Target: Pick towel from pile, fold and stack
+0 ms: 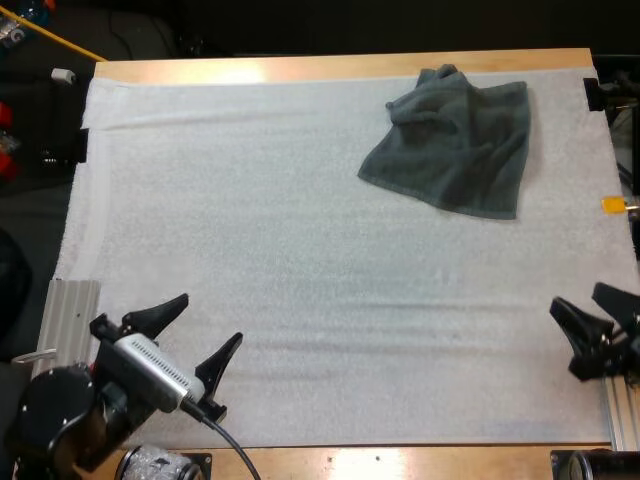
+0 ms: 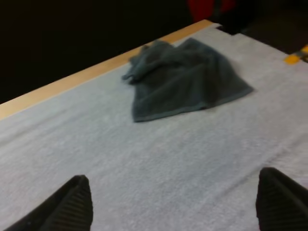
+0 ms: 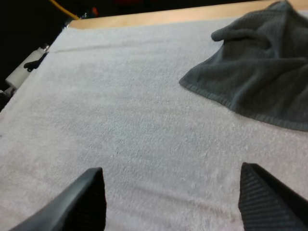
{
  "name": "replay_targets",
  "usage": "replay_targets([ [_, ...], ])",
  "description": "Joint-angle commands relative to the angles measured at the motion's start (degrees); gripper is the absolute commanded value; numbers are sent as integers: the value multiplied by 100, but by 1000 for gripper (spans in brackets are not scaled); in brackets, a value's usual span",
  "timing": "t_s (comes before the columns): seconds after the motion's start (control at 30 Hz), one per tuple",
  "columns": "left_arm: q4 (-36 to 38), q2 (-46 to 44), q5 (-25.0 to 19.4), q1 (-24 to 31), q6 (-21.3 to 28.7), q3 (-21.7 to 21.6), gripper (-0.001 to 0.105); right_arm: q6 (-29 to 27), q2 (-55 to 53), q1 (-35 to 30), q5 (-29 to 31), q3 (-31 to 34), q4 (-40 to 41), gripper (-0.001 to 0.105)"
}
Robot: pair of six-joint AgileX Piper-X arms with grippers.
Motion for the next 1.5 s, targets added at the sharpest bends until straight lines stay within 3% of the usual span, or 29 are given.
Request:
replay_targets([
  [0.0,-64,93,52,-52,-53,-70,67,30,132,32,-96,-74,-135,58],
  [0.3,-64,316,247,-73,-53,-84,67,1429,1457,720,33,-103,-1414,58],
  [0.47,-64,316,247,-73,-53,-84,67,2220,2389,1794,1337,-117,-1947,58],
  [0.67,-64,316,247,-73,-53,-84,67,2963,3564,2461,2075,-119,-2811,58],
  [0.87,-64,316,260,-73,-154,-84,67,3270,4704,2528,2732,-502,-3066,58],
  [1.47,395,316,260,-73,-271,-84,67,3262,7764,2512,4257,-2164,-2996,58],
])
